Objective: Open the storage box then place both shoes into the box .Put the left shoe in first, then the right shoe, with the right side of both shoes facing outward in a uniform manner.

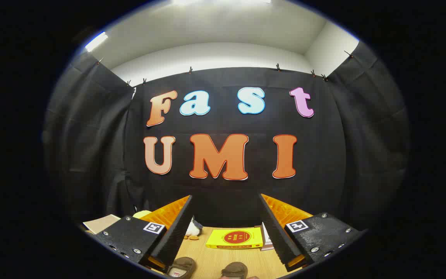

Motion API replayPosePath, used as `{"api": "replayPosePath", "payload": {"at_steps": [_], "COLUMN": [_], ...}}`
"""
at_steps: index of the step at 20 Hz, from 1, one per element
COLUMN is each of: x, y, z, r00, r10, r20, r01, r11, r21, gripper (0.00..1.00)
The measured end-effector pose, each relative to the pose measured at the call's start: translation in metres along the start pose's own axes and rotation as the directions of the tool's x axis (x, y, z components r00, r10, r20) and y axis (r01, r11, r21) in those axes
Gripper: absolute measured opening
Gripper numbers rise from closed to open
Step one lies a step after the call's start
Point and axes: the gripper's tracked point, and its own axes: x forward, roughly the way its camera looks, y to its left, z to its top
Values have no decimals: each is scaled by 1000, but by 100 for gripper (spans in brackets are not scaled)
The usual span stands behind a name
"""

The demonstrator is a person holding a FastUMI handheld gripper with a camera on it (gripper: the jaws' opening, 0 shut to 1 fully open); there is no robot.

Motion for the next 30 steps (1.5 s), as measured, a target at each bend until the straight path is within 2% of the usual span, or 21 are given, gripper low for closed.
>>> {"api": "replayPosePath", "payload": {"at_steps": [16,20,26,28,30], "x": [7,8,10,12,9], "y": [-12,-8,41,70,98], "z": [-9,-24,-73,-94,-117], "r00": [1000,998,976,950,907], "r10": [-16,-17,123,209,295], "r20": [-21,-53,-179,-234,-301], "r01": [15,18,-101,-163,-217], "r11": [1000,1000,987,966,939], "r21": [-27,22,125,198,268], "gripper": [98,98,98,98,98]}}
